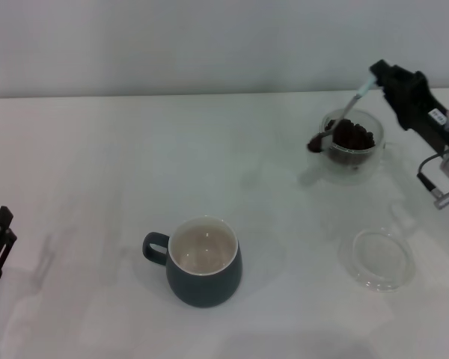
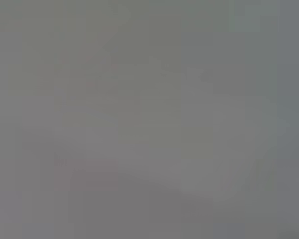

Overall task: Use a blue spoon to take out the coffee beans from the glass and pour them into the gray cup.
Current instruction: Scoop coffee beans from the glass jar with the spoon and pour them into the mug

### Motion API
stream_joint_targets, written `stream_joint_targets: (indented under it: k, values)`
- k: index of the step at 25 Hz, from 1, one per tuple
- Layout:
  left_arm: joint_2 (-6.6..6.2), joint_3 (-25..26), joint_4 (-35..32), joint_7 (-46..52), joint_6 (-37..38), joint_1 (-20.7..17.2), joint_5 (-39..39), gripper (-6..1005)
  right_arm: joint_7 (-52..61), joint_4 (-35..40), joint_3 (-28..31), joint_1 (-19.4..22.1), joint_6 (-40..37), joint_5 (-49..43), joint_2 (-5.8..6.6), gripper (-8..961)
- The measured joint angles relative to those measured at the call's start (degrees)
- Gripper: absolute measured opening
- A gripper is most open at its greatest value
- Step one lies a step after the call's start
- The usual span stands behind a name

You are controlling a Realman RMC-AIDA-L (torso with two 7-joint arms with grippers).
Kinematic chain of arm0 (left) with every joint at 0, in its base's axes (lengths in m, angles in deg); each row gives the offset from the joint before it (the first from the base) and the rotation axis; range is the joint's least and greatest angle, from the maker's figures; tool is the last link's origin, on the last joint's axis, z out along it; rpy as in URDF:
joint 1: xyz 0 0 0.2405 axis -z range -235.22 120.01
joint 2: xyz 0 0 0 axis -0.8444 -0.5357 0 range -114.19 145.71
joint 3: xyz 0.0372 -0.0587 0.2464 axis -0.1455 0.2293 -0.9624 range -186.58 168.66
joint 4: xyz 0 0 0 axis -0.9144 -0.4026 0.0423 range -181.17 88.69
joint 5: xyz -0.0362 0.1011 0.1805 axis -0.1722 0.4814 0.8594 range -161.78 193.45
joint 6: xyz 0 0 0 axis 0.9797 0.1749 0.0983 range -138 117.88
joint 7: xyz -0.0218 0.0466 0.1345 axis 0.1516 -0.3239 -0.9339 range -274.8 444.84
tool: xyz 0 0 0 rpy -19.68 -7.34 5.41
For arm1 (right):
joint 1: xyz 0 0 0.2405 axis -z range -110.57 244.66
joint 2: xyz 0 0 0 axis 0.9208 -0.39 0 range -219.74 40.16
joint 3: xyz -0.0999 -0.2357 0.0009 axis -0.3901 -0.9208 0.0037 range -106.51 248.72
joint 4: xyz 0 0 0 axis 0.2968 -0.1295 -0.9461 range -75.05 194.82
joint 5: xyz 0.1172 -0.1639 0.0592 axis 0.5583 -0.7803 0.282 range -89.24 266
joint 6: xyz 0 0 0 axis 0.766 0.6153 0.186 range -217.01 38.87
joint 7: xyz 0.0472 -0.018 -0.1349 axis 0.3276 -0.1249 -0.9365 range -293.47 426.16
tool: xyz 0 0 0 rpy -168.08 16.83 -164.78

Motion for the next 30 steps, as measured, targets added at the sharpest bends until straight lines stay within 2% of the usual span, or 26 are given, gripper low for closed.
stream_joint_targets:
  k: [8,16,24,30]
  values:
    - [-0.01,0.0,0.0,-0.1,-0.1,0.2,0.0,735,1.7,5.0,-10.8,1.6,-1.8,0.5,-0.02,140]
    - [0.13,0.0,0.0,-0.3,-0.4,0.1,0.0,736,0.8,10.9,-21.3,1.5,-0.9,0.5,-0.02,140]
    - [0.17,0.0,0.0,-0.3,-0.5,-0.3,0.0,736,-3.3,15.9,-26.2,1.5,3.6,0.7,-0.02,141]
    - [0.17,0.0,0.0,-0.3,-0.5,-0.3,0.0,734,-9.7,18.2,-27.9,1.4,3.8,0.7,-0.01,142]
